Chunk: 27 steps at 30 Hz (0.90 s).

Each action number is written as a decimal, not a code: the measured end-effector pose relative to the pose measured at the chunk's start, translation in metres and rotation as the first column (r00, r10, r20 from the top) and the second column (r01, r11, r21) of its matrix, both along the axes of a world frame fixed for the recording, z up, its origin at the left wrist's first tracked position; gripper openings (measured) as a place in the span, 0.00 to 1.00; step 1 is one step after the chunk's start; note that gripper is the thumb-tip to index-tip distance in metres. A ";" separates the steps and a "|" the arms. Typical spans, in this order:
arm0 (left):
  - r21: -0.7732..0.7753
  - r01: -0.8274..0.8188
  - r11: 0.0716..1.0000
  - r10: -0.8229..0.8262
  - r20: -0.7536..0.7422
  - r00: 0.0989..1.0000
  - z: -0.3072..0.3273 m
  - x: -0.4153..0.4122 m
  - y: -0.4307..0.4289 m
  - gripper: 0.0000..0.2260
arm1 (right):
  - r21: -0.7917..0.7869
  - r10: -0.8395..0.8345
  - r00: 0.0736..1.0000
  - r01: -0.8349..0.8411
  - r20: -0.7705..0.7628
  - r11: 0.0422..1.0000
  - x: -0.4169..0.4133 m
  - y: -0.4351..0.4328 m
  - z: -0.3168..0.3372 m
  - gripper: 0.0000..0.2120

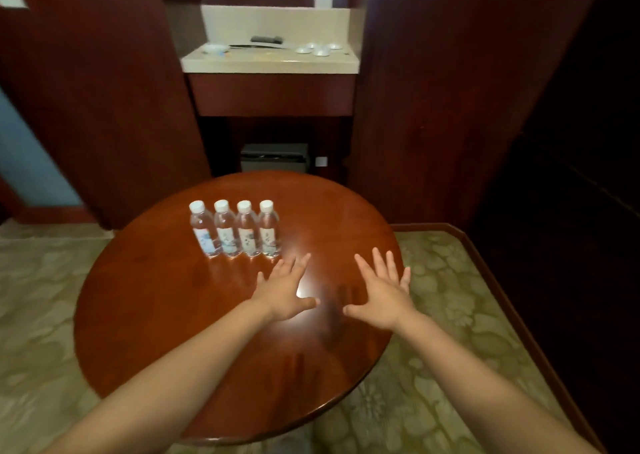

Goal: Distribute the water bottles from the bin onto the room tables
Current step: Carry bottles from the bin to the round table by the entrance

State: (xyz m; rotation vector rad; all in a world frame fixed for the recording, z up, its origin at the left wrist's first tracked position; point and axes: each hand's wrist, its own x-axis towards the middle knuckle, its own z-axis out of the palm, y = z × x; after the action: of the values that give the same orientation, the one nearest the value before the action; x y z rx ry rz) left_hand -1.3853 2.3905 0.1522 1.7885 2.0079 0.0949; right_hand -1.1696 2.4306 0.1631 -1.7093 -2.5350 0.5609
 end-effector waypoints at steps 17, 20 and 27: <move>0.016 0.786 0.618 -0.781 -0.106 0.616 0.011 0.099 -0.045 0.43 | -0.039 -0.774 0.631 0.776 0.056 0.630 0.062 -0.225 -0.003 0.53; -0.014 0.887 0.461 -0.884 -0.096 0.458 0.008 0.136 -0.089 0.43 | -0.051 -0.876 0.471 0.882 0.106 0.468 0.071 -0.300 -0.006 0.53; 0.020 0.987 0.157 -0.983 -0.091 0.158 0.012 0.215 -0.214 0.44 | -0.029 -0.977 0.159 0.987 0.141 0.156 0.084 -0.459 0.002 0.53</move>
State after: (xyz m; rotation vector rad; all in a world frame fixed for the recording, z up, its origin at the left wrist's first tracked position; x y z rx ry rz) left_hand -1.1707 2.1762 0.1637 2.7994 0.3967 -0.3158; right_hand -1.0855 1.9715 0.1650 -2.8838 -0.7665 0.4479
